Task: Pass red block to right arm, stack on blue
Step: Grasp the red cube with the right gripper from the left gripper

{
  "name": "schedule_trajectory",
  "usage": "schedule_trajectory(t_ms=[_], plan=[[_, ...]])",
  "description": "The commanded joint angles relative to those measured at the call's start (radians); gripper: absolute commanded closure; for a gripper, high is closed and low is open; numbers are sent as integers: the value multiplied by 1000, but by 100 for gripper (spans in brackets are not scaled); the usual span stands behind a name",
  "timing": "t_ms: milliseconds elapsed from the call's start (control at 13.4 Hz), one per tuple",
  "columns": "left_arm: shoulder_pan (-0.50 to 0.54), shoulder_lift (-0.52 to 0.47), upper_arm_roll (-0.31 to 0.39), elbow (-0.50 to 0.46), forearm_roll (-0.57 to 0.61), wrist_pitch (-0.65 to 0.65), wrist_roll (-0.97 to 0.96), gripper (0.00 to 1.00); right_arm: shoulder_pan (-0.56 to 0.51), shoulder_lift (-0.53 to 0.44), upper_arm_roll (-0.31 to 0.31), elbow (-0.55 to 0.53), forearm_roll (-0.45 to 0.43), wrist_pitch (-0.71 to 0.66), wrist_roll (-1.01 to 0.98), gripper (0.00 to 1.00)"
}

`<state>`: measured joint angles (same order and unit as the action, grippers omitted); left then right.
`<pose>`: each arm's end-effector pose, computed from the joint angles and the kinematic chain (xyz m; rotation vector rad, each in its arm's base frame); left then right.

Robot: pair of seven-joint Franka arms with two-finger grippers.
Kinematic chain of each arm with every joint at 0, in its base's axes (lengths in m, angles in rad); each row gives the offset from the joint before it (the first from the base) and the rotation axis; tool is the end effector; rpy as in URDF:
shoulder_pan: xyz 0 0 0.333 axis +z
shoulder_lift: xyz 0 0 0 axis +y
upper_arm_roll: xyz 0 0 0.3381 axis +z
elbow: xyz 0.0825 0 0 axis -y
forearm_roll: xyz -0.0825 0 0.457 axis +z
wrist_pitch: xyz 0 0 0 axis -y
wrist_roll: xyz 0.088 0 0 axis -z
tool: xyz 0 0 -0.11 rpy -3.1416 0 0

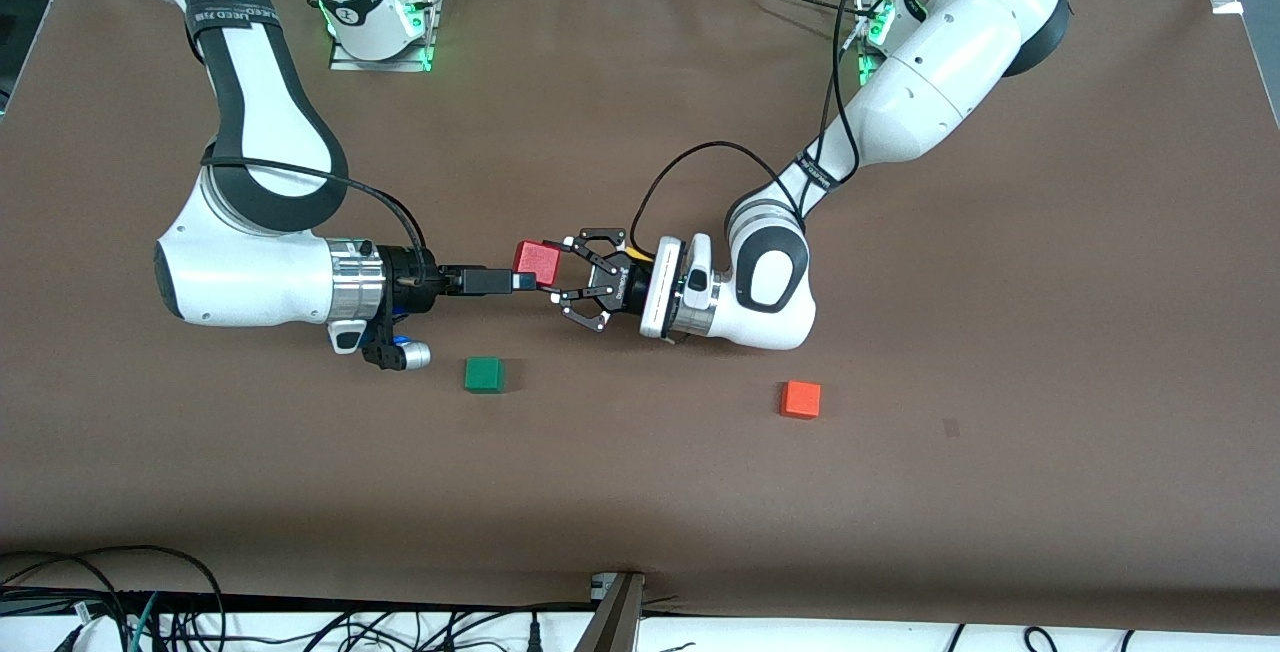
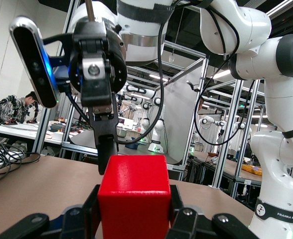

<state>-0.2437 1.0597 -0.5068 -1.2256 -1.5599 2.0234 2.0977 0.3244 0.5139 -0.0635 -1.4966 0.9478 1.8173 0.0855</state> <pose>0.6721 -0.5240 0.1973 1.1054 -1.0320 0.9655 0.7207 0.2718 0.3727 -2.2892 0.1831 0.3933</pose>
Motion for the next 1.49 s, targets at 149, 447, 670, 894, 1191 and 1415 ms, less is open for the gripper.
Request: schedule_trajectory(t_ms=[149, 447, 670, 894, 1191, 1415], plan=[[-8, -23, 14, -11, -42, 9, 7, 100, -10, -34, -18, -88, 41, -4, -4, 0], [-6, -23, 14, -14, -42, 8, 8, 100, -10, -54, -19, -132, 89, -4, -4, 0], [-8, -23, 14, -15, -52, 6, 10, 100, -8, -75, -18, -172, 130, -1, -4, 0], [-6, -23, 14, -18, -54, 3, 10, 100, -7, -80, -12, -186, 132, 2, -4, 0], [-5, -23, 13, -22, -61, 3, 10, 100, -2, -81, -6, -205, 134, 8, -4, 0], [-5, -23, 7, -22, -63, 2, 10, 100, 2, -81, 16, -217, 134, 14, -4, 0]])
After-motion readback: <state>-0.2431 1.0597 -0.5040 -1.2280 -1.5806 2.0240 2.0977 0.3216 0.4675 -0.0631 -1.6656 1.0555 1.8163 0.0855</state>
